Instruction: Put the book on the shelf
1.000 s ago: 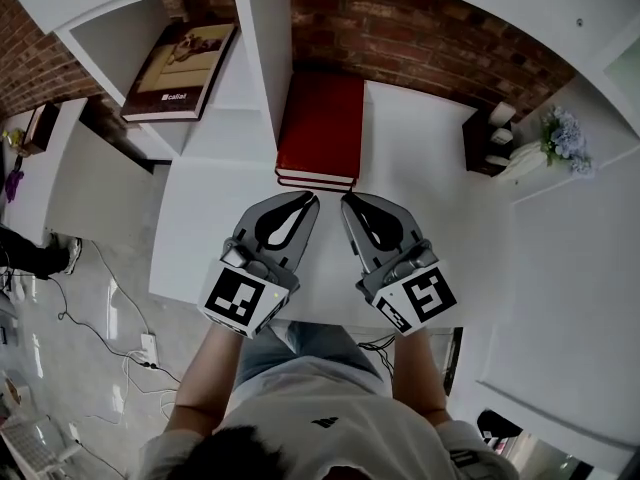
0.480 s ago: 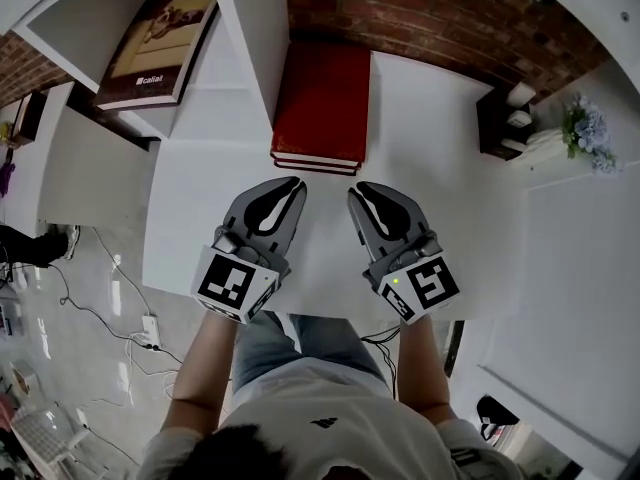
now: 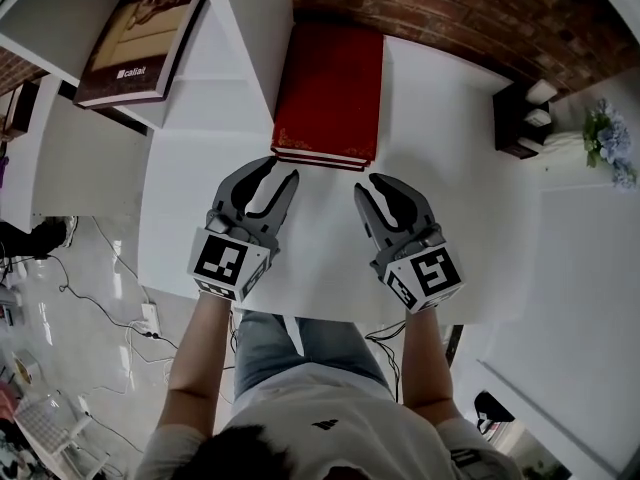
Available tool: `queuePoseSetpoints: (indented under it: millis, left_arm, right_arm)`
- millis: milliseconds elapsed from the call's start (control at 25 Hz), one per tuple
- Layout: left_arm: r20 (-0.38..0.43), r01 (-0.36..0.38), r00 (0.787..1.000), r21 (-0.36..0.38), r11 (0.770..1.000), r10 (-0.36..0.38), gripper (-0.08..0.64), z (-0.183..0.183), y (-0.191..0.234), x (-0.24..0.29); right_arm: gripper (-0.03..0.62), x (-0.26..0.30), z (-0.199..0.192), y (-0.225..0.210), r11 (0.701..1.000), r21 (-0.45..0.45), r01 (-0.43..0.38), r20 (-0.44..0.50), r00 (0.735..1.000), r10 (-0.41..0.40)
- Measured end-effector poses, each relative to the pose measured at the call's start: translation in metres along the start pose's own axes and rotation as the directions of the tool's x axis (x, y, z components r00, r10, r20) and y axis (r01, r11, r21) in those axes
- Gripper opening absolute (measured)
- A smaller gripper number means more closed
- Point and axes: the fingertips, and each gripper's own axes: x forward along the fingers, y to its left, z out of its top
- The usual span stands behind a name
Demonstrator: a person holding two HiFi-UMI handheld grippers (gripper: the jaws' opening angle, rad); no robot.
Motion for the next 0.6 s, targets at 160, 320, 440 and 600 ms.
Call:
queuePoseSetpoints:
  millis: [160,320,440,600]
  left_arm:
    - [-0.054,-0.022,0.998,-0.009,1.0,0.022,0.157,-0.024,0.014,0.01]
    - [-0.051,-0.045,0.998,-0.011,0.999,0.044,0.173,-0.034,0.028,0.02]
    - [-0.063,-0.042,0.997,-0.012,0.999,0.041,0.175,-0.042,0.035,0.028]
    - [-0.075,-0.028,0.997,-0.008,1.0,0.028,0.179,-0.049,0.04,0.034]
  right_arm:
    - [0.105,0.005,-0.018,-0.014,1.0,0.016,0.023,-0.035,0.999,-0.022]
    - [0.122,0.01,-0.033,-0.025,0.999,0.018,0.039,-0.068,0.997,-0.038]
    - [0.128,0.015,-0.039,-0.031,0.999,0.017,0.045,-0.079,0.996,-0.043]
    - [0.141,0.022,-0.044,-0.035,0.999,0.022,0.045,-0.084,0.996,-0.043]
